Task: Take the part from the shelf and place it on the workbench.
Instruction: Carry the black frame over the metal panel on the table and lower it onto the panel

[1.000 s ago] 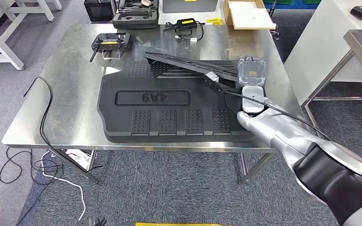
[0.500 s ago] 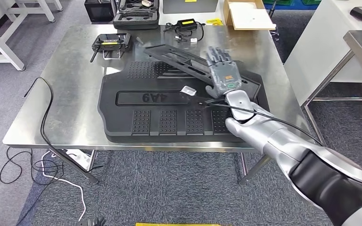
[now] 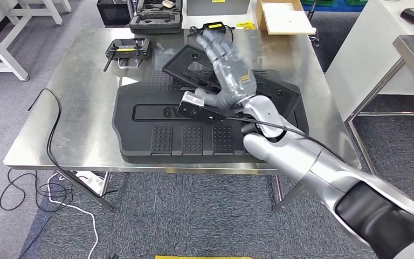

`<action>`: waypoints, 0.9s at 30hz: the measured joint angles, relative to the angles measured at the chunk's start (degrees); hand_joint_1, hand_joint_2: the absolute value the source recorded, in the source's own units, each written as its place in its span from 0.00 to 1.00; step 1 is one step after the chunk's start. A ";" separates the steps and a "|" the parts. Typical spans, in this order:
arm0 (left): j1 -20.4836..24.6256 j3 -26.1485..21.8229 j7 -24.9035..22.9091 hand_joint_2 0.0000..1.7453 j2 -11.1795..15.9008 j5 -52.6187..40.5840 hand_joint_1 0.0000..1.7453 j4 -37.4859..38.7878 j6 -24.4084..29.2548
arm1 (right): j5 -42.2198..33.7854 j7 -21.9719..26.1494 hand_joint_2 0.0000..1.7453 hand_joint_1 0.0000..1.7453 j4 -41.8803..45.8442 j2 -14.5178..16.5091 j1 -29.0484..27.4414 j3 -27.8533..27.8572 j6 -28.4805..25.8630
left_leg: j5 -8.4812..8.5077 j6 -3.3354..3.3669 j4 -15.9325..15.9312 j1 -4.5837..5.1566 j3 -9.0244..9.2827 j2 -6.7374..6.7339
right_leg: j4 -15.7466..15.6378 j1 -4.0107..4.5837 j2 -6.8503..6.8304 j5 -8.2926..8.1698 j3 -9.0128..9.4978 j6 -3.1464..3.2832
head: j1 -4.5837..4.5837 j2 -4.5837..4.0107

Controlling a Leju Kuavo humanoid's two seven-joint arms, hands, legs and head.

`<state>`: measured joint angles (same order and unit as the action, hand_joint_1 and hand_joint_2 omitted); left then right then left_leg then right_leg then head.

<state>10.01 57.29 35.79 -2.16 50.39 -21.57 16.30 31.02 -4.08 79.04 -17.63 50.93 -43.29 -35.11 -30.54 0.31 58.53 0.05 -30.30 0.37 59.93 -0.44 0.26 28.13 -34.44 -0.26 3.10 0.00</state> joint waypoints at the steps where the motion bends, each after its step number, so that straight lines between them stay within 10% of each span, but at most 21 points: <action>1: -0.05 0.00 -0.12 0.00 0.01 0.01 0.00 0.00 0.13 | 2.03 -0.19 1.00 0.00 1.93 0.00 -0.91 1.18 -2.32 | 0.00 0.00 0.00 0.00 0.00 0.00 | 0.00 0.00 0.00 0.00 0.01 0.00 | 0.00 0.00; 4: -0.14 0.00 -0.42 0.00 0.02 -0.05 0.00 0.00 0.46 | 7.88 3.37 1.00 0.00 7.67 1.10 -4.91 6.17 -4.50 | -0.01 0.01 -0.01 -0.01 0.01 0.03 | -0.03 0.00 -0.03 0.00 0.07 0.00 | 0.02 0.00; 8: -0.23 0.00 -0.45 0.00 0.02 -0.11 0.00 0.00 0.51 | 13.20 11.07 0.00 0.00 14.88 4.80 -10.14 15.44 -4.62 | -0.01 0.01 -0.02 0.00 0.02 0.04 | -0.06 0.00 -0.04 0.00 0.09 0.00 | -0.01 0.00; 12: -0.22 0.00 -0.45 0.00 0.02 -0.46 0.00 0.01 0.49 | 16.96 17.54 1.00 0.00 19.96 8.23 -13.31 23.32 -4.74 | 0.00 0.00 -0.03 -0.02 0.05 0.06 | -0.06 0.00 -0.05 0.00 0.12 0.00 | -0.01 0.00; 27: -0.17 -0.39 -0.62 0.00 0.02 1.92 0.00 0.04 4.84 | 21.41 27.29 1.00 0.00 29.34 18.04 -24.69 35.50 -4.77 | -0.01 0.01 -0.05 -0.02 0.12 0.02 | -0.07 0.00 -0.02 0.00 0.17 0.00 | -0.01 0.00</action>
<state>9.84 56.90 35.17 -2.14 52.31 -21.53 21.14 52.42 23.21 108.38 0.41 26.24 -7.79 -39.88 -30.55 0.32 58.48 0.03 -30.18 0.40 59.86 -0.44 0.24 28.13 -34.27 -0.26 3.09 0.00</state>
